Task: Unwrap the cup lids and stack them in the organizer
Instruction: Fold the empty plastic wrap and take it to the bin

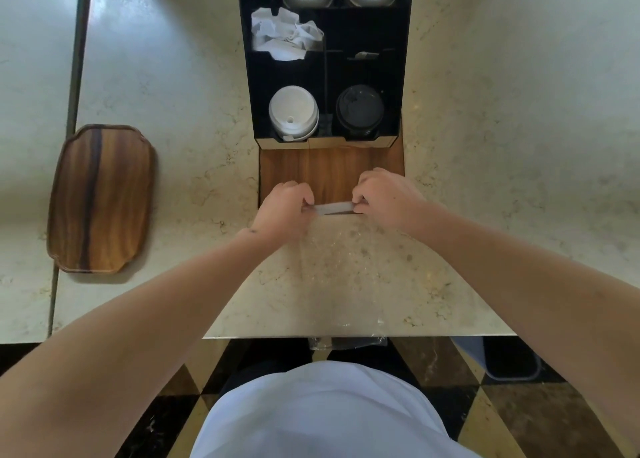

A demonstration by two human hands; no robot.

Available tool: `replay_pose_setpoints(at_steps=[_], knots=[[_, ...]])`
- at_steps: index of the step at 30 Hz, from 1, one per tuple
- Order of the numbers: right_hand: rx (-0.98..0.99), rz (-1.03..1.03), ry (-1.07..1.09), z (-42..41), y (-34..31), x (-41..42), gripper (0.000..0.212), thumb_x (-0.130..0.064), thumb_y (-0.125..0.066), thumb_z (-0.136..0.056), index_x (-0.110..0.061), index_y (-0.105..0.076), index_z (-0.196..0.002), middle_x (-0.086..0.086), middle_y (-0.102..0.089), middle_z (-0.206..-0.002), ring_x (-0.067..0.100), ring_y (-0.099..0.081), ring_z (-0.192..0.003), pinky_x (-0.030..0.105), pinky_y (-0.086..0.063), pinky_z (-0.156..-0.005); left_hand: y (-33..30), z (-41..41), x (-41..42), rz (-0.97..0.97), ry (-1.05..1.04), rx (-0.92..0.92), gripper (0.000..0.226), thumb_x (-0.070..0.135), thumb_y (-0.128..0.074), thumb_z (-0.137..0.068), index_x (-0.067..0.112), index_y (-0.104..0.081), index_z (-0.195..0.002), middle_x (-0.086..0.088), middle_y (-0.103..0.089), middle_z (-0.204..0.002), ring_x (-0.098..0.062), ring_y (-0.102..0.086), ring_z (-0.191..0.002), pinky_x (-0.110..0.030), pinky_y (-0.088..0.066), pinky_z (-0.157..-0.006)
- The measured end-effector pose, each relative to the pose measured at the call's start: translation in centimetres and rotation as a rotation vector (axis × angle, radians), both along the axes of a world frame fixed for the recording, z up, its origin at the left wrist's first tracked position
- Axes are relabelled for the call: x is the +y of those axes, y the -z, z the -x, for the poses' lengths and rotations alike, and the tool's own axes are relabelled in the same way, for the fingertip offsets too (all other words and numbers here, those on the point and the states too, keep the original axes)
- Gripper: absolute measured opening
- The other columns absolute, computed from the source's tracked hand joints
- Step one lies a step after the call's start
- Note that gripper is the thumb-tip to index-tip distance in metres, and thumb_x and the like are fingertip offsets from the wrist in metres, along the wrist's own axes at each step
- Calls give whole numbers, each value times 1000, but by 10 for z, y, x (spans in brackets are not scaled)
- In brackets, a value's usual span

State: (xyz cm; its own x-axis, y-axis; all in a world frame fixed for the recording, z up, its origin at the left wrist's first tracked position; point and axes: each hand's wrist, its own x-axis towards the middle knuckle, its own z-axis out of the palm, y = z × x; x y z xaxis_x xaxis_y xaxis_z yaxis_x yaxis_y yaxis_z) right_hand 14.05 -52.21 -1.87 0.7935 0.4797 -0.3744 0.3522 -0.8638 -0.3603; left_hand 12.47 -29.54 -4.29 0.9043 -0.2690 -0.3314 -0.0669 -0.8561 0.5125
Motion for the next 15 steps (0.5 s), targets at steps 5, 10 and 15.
replay_pose_setpoints(at_steps=[5, 10, 15], knots=[[27, -35, 77, -1, 8, -2, 10, -18, -71, -92, -16, -68, -101, -2, -59, -95, 18, -57, -89, 29, -42, -68, 4, -8, -7, -23, -41, 151, 20, 15, -71, -90, 15, -68, -109, -2, -57, -98, -22, -54, -96, -31, -46, -78], [-74, -3, -17, 9, 9, -7, 14, -7, -62, -92, -16, -65, -81, -1, -54, -86, 17, -53, -81, 28, -42, -62, -4, 3, -2, -110, 306, -200, 11, 1, -58, -89, 12, -63, -88, -4, -55, -86, -26, -49, -84, -39, -46, -71], [-135, 65, -91, 26, 8, -6, 15, -2, -56, -97, -10, -68, -93, 3, -55, -94, 19, -54, -83, 37, -54, -70, 2, 24, 3, -179, 500, -326, 29, -10, -67, -76, 8, -63, -98, -9, -60, -92, -27, -54, -79, -38, -48, -68]])
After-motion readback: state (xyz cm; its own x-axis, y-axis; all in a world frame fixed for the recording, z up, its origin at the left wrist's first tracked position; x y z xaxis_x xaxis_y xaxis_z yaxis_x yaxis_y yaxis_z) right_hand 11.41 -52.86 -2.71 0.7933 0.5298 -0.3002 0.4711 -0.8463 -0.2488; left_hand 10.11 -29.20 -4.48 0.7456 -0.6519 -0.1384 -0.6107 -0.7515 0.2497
